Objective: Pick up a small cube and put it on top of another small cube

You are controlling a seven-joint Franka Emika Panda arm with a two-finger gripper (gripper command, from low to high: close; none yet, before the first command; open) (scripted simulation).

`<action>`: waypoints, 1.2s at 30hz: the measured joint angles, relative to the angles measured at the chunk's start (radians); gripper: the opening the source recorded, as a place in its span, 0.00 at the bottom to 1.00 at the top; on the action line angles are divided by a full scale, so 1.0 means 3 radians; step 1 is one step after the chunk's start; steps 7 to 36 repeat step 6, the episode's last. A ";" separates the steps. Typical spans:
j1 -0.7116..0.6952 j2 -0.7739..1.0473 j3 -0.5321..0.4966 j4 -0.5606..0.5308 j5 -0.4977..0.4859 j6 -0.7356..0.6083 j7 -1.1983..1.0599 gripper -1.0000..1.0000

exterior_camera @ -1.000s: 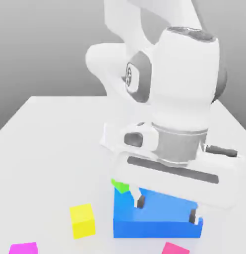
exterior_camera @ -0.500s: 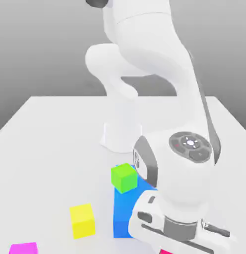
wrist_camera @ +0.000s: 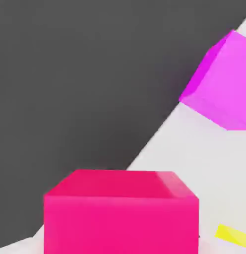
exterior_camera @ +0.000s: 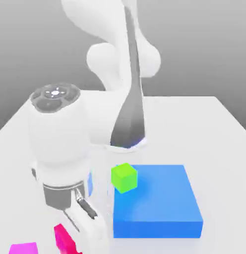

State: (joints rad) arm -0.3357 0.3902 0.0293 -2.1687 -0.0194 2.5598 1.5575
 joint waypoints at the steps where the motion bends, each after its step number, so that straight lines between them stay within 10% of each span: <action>1: -0.0078 0.0135 -0.0053 0.0057 0.0039 0.0078 0.0003 1.00; 36: -0.0078 0.0135 -0.0053 0.0057 0.0039 0.0079 0.0003 1.00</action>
